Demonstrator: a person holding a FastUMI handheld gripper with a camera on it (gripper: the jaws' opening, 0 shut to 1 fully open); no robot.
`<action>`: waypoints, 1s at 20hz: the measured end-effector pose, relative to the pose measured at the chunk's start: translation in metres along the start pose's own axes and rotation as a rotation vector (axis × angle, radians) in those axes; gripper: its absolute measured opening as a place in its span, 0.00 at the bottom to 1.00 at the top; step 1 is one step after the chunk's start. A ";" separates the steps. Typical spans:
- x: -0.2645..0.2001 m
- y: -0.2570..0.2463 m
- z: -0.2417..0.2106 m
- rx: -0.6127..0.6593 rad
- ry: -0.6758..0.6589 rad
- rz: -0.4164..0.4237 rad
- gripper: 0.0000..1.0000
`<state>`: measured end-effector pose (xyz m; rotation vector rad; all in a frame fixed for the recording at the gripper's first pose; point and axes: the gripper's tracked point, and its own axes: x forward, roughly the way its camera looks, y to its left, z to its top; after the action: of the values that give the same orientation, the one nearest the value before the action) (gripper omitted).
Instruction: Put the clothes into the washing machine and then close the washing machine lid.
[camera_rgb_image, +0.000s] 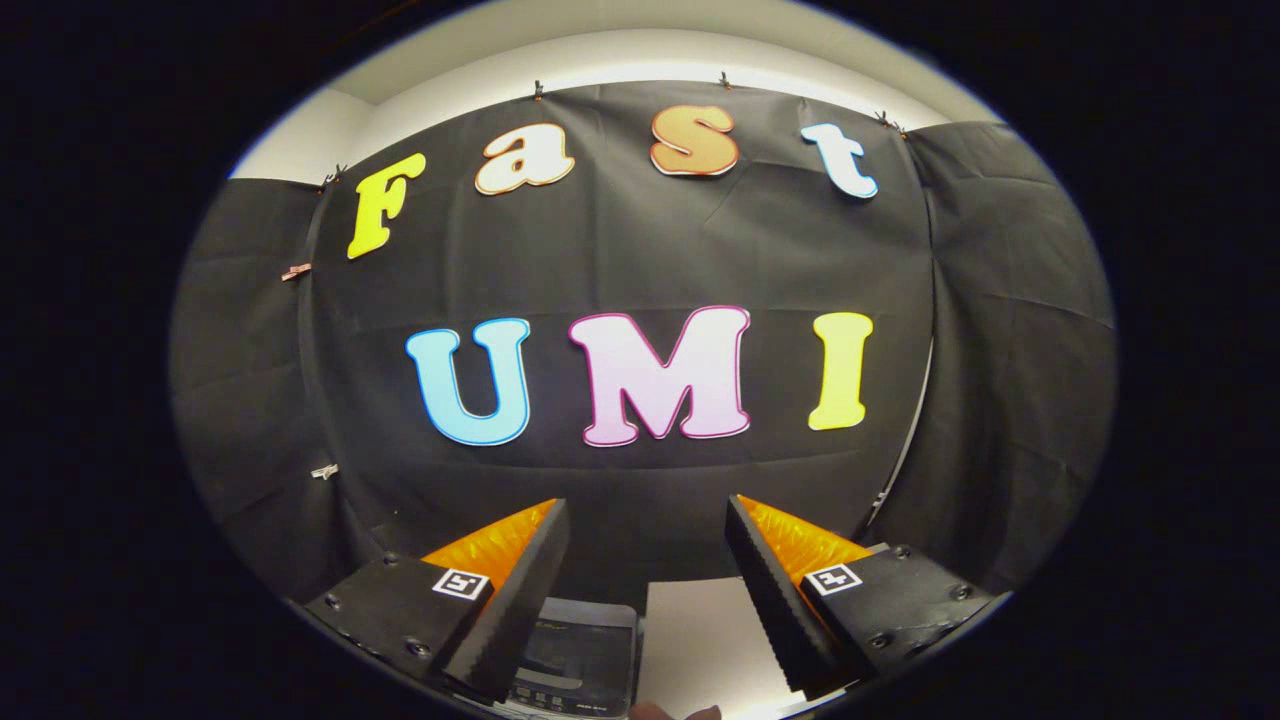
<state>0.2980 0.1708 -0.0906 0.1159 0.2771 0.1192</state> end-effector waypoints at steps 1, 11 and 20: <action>-0.004 -0.008 0.004 -0.003 -0.012 -0.011 0.99; -0.036 -0.065 0.008 -0.003 -0.047 -0.088 0.99; -0.048 -0.076 0.001 -0.032 -0.031 -0.087 0.99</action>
<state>0.2600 0.0889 -0.0871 0.0737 0.2488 0.0357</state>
